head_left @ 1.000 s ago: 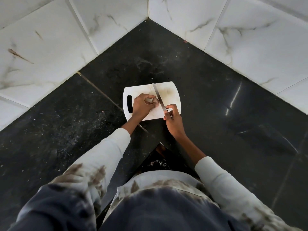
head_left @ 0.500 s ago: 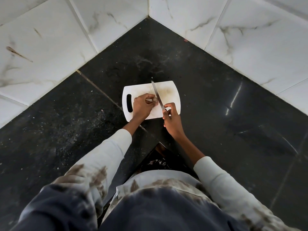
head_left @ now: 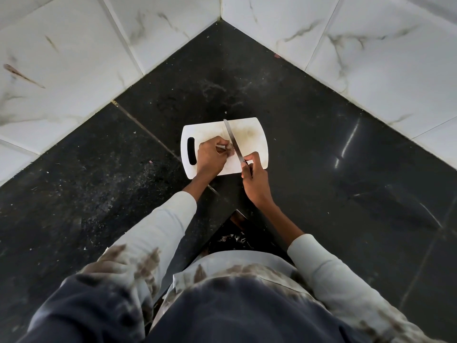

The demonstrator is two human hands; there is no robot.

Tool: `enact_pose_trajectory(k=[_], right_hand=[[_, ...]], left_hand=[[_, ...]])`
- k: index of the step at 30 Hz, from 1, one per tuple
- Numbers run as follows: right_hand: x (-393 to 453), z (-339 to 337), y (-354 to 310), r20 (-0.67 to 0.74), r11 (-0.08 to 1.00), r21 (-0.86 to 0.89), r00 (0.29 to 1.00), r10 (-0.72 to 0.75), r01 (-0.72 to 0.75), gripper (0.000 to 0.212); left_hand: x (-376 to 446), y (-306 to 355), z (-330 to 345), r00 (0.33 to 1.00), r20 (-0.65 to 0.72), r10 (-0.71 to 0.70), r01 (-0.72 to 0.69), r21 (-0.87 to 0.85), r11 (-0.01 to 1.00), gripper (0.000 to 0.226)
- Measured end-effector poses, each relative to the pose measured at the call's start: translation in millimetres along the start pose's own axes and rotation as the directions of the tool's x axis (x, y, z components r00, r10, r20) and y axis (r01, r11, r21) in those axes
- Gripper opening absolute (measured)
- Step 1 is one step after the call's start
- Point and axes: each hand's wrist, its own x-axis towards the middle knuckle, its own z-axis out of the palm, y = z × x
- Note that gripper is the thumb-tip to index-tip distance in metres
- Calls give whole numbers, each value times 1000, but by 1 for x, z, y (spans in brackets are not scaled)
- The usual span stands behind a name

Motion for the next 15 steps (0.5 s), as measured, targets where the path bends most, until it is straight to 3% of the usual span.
enact_pose_trajectory(k=[15], right_hand=[[-2,1,-16,41,971,-235,998,-41,49,24]], left_hand=[[1,3,3,1000,7,12,-12,66,998,24]])
